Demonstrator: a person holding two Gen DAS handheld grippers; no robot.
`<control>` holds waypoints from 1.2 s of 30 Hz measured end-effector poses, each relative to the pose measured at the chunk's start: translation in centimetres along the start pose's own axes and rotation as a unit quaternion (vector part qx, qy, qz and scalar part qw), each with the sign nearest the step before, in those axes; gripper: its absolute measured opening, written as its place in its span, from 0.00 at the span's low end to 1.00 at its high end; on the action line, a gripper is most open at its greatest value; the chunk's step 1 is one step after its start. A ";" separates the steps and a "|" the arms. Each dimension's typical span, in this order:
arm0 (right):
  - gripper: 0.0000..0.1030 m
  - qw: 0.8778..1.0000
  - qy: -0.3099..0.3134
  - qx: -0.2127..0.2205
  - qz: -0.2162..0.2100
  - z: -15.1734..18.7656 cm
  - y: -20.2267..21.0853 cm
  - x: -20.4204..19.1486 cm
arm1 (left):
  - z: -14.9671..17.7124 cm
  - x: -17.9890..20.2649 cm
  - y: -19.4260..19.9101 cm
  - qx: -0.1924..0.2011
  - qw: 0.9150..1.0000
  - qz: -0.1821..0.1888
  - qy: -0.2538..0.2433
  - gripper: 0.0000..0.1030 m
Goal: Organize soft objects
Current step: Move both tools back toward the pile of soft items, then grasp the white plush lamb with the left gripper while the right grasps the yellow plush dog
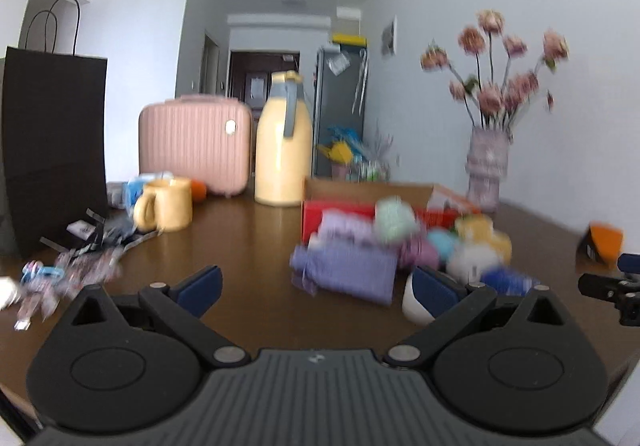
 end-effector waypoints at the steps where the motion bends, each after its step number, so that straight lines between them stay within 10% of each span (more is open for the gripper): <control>1: 0.88 1.000 -0.004 -0.005 -0.009 0.8 0.5 -0.5 | 0.6 0.0 0.3 -0.006 1.000 -0.001 -0.005 1.00; 19: 0.85 0.997 -0.054 -0.053 0.012 -0.9 -6.8 4.1 | -0.4 8.7 -8.6 -0.073 0.990 0.117 -0.023 0.98; 27: 0.69 0.989 -0.116 -0.087 -0.029 -4.2 -17.7 8.8 | -2.5 15.3 -19.8 -0.175 0.966 0.182 0.051 0.61; 36: 0.49 0.964 -0.198 -0.136 -0.118 -3.3 -24.4 9.6 | 0.1 16.2 -25.3 -0.251 0.940 0.197 0.117 0.50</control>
Point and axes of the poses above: each gripper's, at about its wrist camera, not at the fingertips, and y roughly against the way its jaws point, x to its right, z to its underside, the point moved 8 cm from there along -y, roughly the way its jaws point, and after that the axes turned 2 degrees about -x, right-handed, at the moved point
